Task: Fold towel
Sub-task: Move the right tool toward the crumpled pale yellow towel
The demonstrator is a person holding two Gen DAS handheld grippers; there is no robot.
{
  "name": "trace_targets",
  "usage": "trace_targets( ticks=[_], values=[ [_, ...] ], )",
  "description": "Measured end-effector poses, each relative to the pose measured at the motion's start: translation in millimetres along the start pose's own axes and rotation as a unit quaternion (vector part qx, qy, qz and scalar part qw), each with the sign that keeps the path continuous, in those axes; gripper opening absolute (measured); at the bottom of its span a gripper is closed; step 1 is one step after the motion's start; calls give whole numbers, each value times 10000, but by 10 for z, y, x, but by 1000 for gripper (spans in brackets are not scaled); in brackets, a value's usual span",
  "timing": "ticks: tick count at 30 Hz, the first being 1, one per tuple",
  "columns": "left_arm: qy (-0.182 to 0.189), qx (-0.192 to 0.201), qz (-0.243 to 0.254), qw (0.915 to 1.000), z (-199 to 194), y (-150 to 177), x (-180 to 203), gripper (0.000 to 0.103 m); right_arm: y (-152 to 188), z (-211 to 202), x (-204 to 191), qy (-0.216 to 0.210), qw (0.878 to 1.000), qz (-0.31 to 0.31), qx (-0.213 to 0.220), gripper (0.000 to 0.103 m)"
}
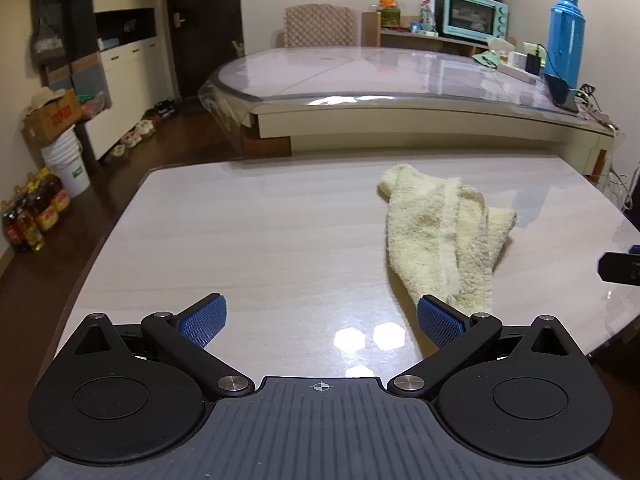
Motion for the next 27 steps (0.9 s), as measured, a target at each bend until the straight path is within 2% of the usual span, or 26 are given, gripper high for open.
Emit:
trace_targets(
  ticks=[10,27],
  values=[
    [76,113,87,9999,-75,44,9,103,-25,98,-97,-74,9999,-48,-52,103],
    [134,-53,199,9997,96,34,-25,103,-184,179,-119,-215,9994,-180,-203,103]
  ],
)
Point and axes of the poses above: each gripper's, at about its wrist camera, not at the fingertips, and z roughly the way its jaws point, x to its right, y to its underside, the point moved 3 cm from there along z, roughly the way its jaws point, and after that the axes turned 12 degrees about -x, right-handed, at the moved point
